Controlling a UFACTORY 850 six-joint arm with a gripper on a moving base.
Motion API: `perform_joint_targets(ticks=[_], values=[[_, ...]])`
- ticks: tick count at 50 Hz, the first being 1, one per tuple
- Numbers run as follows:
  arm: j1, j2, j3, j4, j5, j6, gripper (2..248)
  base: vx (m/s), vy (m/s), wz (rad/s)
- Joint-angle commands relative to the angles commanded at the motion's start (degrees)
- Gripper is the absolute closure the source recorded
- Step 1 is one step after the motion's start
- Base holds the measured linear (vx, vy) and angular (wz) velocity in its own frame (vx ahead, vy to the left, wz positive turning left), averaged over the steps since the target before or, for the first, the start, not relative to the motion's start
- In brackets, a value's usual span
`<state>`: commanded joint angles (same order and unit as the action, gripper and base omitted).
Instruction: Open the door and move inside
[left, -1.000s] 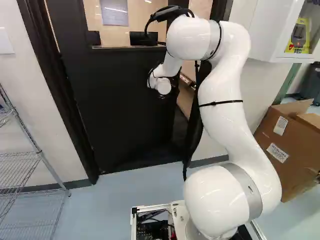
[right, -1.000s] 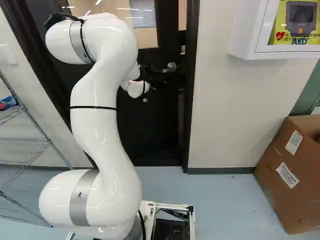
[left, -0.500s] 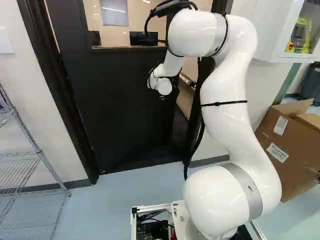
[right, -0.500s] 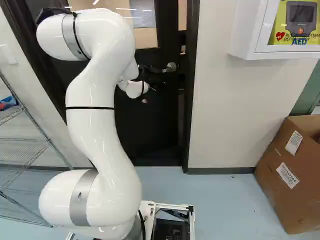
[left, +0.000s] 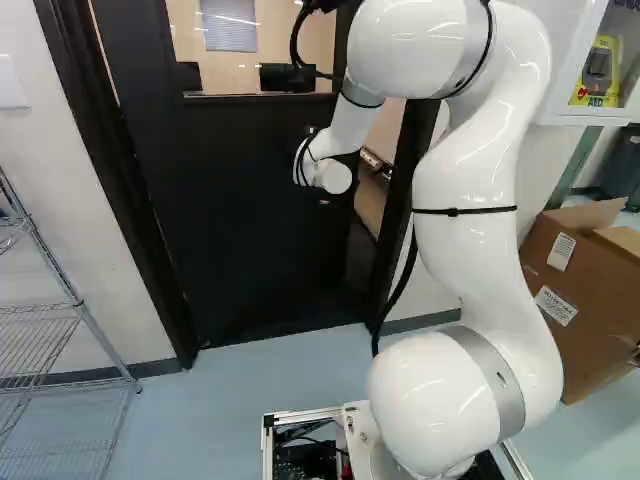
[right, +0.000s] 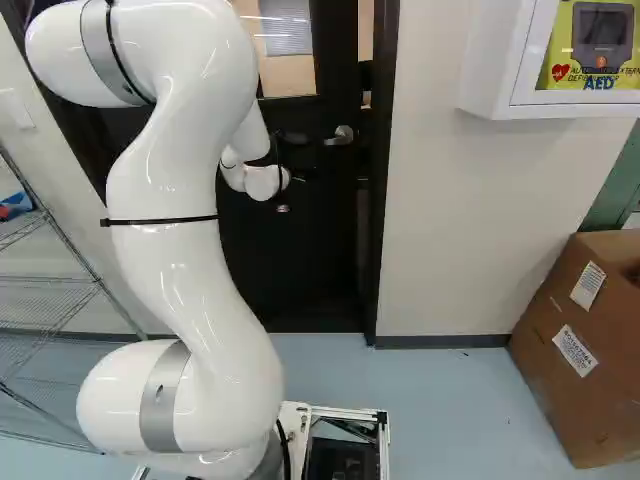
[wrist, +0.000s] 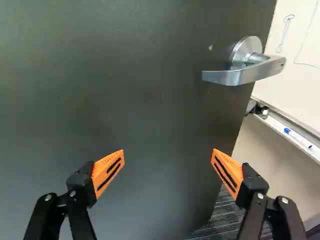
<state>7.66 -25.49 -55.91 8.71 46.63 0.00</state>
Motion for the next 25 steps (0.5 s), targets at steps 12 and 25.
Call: perform_joint_targets(ticks=[12, 25], values=[[0.79, 1.73, 2.18, -7.22, -2.04, 0.00, 3, 0.000, 0.000, 0.000], [2.04, -0.05, -0.07, -13.30, -3.68, 0.00, 3, 0.000, 0.000, 0.000]])
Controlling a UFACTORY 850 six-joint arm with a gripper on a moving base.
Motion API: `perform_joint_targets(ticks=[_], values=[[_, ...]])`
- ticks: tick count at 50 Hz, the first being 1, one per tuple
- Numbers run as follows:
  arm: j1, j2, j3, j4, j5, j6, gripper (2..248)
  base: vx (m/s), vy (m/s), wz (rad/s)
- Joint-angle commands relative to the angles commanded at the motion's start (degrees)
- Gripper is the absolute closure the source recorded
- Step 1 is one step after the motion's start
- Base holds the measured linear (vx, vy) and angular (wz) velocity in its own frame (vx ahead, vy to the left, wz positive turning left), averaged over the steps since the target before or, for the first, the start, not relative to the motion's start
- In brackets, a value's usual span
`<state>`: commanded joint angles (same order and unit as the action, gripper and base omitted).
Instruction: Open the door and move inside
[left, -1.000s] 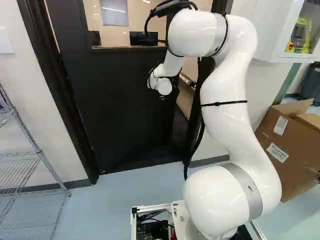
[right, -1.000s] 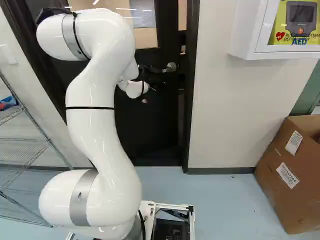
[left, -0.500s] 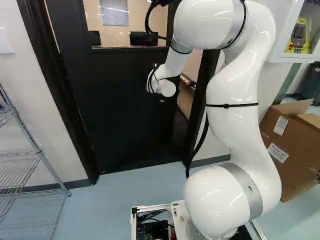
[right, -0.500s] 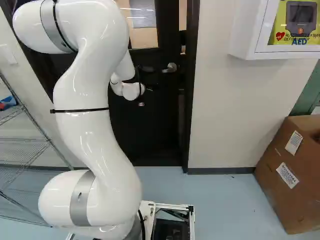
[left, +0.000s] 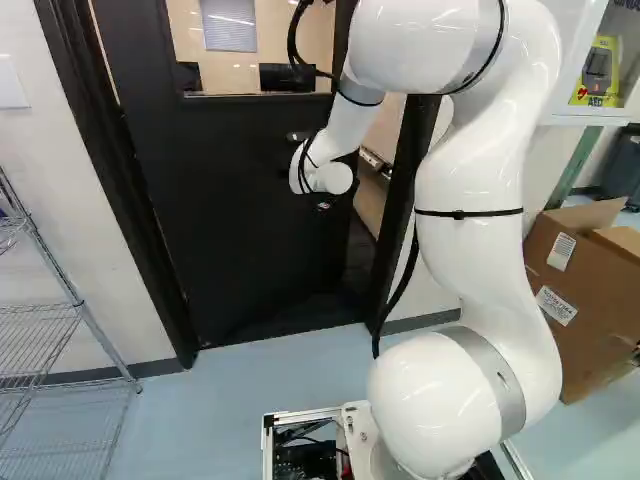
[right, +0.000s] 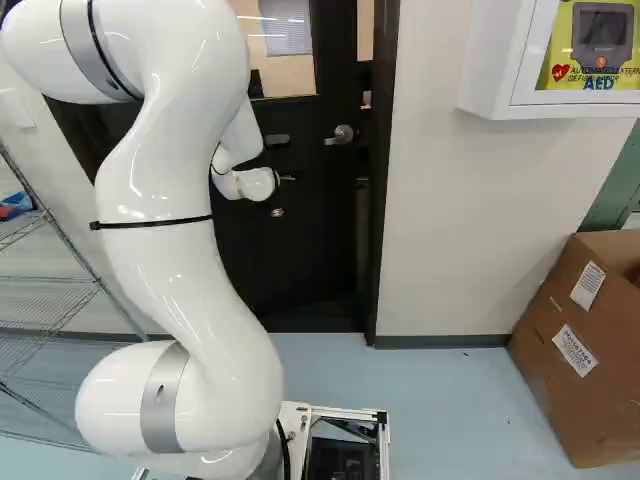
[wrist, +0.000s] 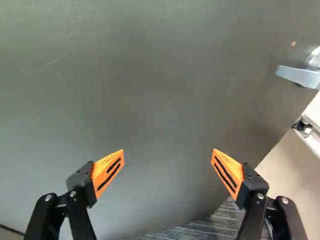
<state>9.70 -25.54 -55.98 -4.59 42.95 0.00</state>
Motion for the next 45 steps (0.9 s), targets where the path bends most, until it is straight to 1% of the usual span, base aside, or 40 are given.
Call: perform_joint_targets(ticks=[11, 45], values=[[1.07, -2.75, -3.51, -0.56, -0.13, 0.00, 3, 0.000, 0.000, 0.000], [4.16, -12.19, -16.00, -0.57, -0.13, 0.00, 3, -0.001, 0.000, 0.000]])
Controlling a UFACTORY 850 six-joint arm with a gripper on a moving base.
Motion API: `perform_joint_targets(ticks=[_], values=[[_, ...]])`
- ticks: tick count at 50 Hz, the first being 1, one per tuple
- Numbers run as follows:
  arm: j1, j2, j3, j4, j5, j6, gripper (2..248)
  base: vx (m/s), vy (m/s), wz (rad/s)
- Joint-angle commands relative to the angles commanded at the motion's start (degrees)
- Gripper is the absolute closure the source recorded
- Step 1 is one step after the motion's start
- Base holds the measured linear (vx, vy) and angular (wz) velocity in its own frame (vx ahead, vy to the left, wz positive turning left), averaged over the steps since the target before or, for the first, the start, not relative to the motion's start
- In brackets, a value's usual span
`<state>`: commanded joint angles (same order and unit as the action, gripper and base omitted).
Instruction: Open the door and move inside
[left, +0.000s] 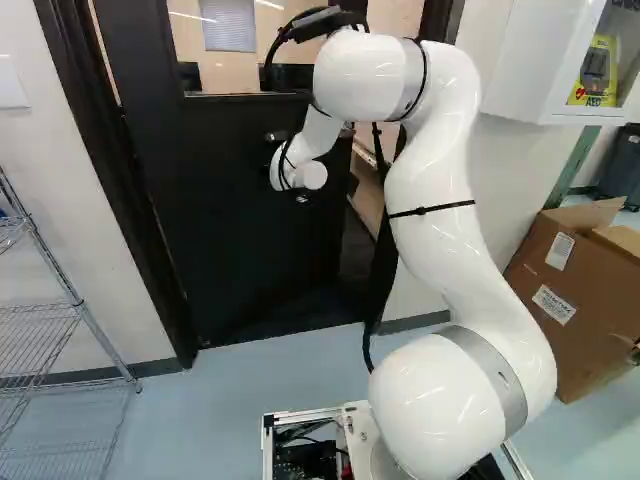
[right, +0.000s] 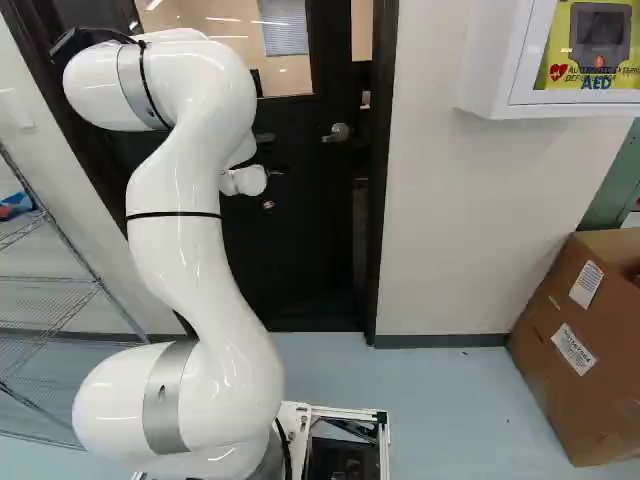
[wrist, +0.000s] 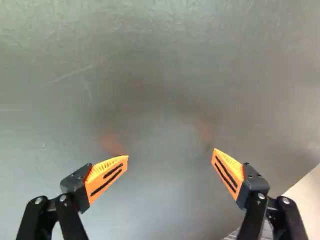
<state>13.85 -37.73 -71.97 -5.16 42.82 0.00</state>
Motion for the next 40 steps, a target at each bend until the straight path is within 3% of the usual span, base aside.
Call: perform_joint_targets(ticks=[18, 29, 40], values=[[1.05, -3.53, -4.83, 0.00, 0.00, 0.00, 3, 0.000, 0.000, 0.000], [1.04, -3.53, -4.83, 0.00, 0.00, 0.00, 3, 0.000, 0.000, 0.000], [0.37, -1.29, -1.75, 0.00, 0.00, 0.00, 3, 0.000, 0.000, 0.000]])
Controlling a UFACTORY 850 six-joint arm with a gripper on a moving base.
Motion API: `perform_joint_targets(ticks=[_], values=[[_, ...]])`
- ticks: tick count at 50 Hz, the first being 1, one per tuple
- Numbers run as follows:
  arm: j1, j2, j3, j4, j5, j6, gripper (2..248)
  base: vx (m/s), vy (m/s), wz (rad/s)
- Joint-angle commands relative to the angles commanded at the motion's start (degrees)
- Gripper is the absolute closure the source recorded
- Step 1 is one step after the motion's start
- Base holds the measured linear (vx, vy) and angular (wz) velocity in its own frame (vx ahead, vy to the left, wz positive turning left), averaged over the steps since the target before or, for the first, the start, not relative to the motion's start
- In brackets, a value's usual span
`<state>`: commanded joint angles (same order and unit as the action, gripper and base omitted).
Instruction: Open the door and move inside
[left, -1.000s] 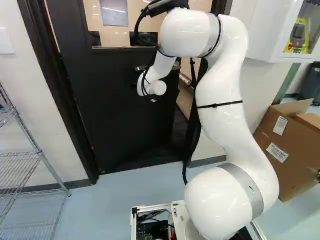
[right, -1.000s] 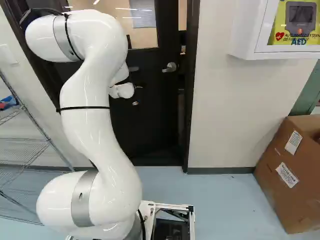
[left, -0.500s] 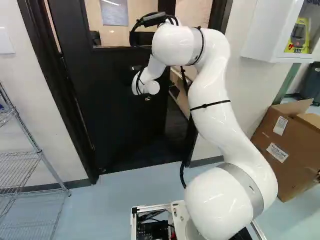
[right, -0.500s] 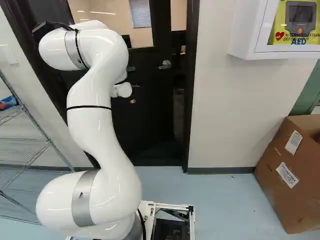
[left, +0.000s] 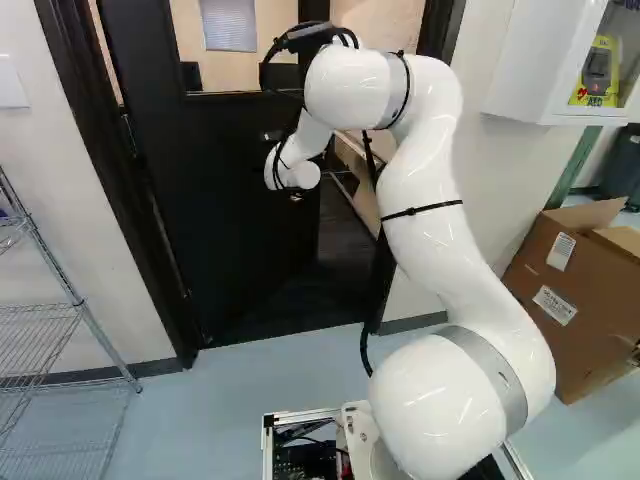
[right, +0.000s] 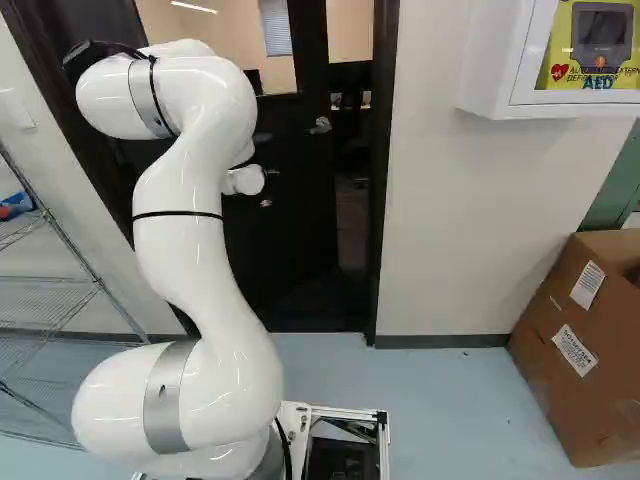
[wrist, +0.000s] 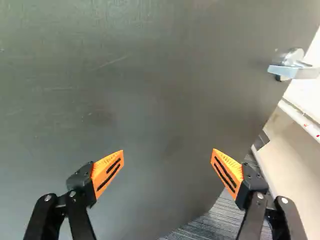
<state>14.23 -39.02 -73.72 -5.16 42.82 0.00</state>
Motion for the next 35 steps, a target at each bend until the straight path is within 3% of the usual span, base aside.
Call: perform_joint_targets(ticks=[35], values=[[-2.95, 8.93, 11.94, 0.92, 0.00, 0.00, 3, 0.000, 0.000, 0.000]])
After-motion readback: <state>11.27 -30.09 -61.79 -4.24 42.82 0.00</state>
